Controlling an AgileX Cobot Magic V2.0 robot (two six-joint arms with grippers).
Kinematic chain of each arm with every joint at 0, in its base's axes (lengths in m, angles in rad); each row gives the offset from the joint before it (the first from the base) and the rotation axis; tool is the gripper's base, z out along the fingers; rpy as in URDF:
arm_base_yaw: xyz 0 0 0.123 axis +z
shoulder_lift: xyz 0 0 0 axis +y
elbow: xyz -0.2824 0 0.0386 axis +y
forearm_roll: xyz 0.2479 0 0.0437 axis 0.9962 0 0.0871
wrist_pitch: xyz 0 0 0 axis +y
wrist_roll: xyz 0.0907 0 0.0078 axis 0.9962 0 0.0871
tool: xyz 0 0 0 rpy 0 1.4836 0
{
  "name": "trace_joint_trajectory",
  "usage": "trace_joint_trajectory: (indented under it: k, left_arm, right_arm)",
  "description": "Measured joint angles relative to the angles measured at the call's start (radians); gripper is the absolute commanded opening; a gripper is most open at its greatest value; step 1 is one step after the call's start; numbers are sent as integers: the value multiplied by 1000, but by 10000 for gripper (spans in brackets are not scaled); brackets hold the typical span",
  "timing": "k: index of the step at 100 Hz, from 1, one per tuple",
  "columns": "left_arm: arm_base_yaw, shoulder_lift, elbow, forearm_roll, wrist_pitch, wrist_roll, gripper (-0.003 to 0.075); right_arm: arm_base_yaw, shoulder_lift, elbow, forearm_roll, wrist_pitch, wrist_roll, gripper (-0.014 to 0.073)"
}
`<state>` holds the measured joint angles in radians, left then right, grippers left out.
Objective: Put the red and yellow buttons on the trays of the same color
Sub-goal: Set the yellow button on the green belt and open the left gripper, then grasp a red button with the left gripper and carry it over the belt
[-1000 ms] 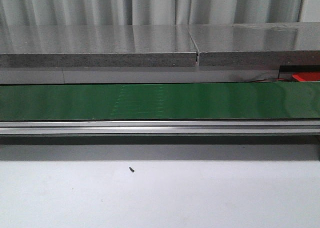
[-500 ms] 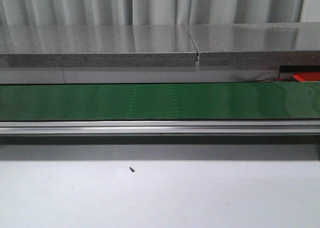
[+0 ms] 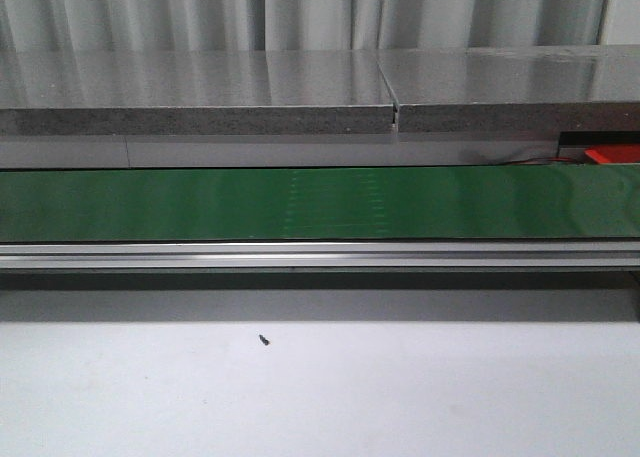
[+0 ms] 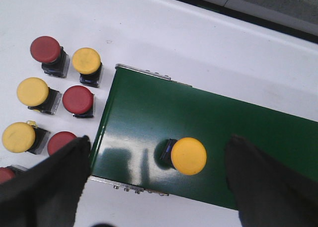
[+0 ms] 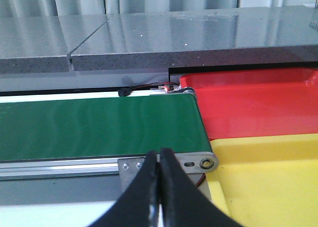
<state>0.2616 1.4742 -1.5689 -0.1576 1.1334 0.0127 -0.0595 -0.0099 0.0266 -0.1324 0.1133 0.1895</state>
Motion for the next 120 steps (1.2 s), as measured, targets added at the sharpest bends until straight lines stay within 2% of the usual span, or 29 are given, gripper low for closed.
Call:
trace_joint_trajectory:
  k: [13,43,65,97,120]
  left_arm:
    - [51,-26,34,0,6,0,545]
    - [259,-33,158,10,9,0,545]
    - [372,40,201,14,9,0,545]
    - [400,203,204,23,12,0,545]
    - [400,323,204,93,0,0,545]
  right_arm:
    - [0,0,0,0,0,0,-67]
    - [0,0,0,0,0,0,-67]
    - [0,0,0,0,0,0,-67]
    - [0,0,0,0,0,0,-67]
    - [0,0,0,0,0,0,-67]
